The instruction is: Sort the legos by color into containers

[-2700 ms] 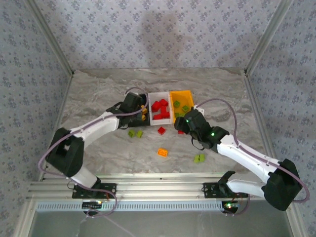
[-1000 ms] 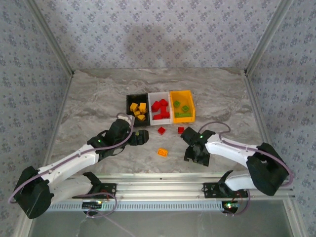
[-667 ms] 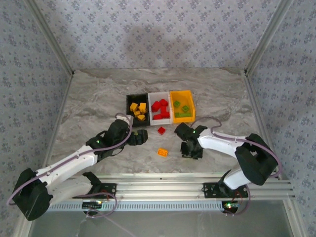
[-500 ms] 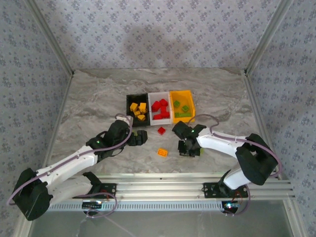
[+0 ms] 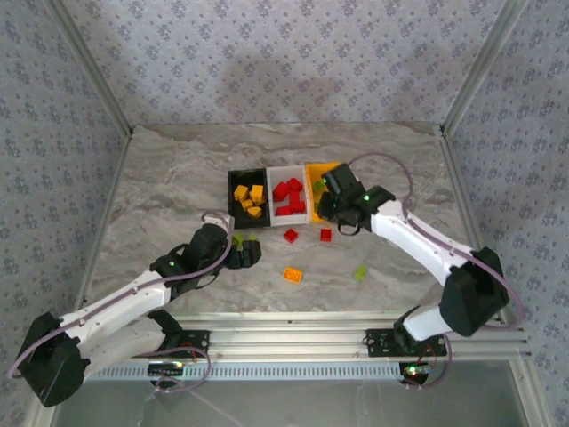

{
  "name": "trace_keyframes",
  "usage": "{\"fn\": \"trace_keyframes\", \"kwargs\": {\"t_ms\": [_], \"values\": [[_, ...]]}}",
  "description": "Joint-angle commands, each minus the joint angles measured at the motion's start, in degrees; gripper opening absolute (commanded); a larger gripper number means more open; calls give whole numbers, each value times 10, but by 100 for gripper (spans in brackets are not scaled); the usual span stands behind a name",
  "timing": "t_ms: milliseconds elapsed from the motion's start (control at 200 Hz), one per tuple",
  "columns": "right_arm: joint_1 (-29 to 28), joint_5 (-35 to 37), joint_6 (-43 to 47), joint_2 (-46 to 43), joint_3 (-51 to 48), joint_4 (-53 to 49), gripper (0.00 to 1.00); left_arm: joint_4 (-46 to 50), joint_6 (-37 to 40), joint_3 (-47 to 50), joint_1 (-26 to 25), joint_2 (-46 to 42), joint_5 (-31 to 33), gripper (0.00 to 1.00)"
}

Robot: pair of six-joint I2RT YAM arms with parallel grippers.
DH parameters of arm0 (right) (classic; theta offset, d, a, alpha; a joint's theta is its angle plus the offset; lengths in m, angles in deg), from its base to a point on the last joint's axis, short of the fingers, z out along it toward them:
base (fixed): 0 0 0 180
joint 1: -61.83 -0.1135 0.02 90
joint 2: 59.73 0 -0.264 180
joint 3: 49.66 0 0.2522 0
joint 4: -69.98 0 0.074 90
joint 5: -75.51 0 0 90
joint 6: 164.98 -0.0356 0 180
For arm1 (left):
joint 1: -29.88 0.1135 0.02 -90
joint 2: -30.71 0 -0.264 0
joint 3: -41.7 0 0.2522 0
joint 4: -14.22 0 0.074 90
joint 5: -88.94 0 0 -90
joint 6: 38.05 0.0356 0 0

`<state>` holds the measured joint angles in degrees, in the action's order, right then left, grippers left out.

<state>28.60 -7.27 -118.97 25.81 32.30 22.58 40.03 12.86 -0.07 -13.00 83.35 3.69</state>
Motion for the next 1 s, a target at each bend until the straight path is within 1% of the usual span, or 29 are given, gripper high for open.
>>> {"fn": "trace_keyframes", "kwargs": {"t_ms": [0,200,270,345,415,455,485,545,620,775,864,994], "values": [[21,41,35,72,64,18,25,10,-16,12,-2,-22,8,100],[45,46,41,174,146,-5,27,17,-24,25,-3,-48,7,100],[51,40,39,200,166,-22,29,17,-26,29,-2,-53,8,100],[55,34,38,219,183,-33,36,17,-27,35,-2,-59,8,100],[55,28,37,221,187,-34,49,17,-29,41,-3,-64,10,100],[55,28,37,214,185,-36,55,16,-30,45,-2,-67,12,100],[55,28,36,204,181,-34,58,15,-32,47,-3,-70,12,100],[54,30,34,183,169,-34,61,14,-35,52,-2,-76,11,100],[51,31,23,146,140,-35,64,12,-38,55,-2,-83,10,100],[38,10,-24,65,39,-69,67,7,-42,63,-2,-97,15,100],[37,-12,-46,15,-55,-89,67,-2,-48,71,-2,-101,20,100],[35,-36,-72,-49,-165,-103,67,-14,-53,81,-2,-97,21,100]]}}
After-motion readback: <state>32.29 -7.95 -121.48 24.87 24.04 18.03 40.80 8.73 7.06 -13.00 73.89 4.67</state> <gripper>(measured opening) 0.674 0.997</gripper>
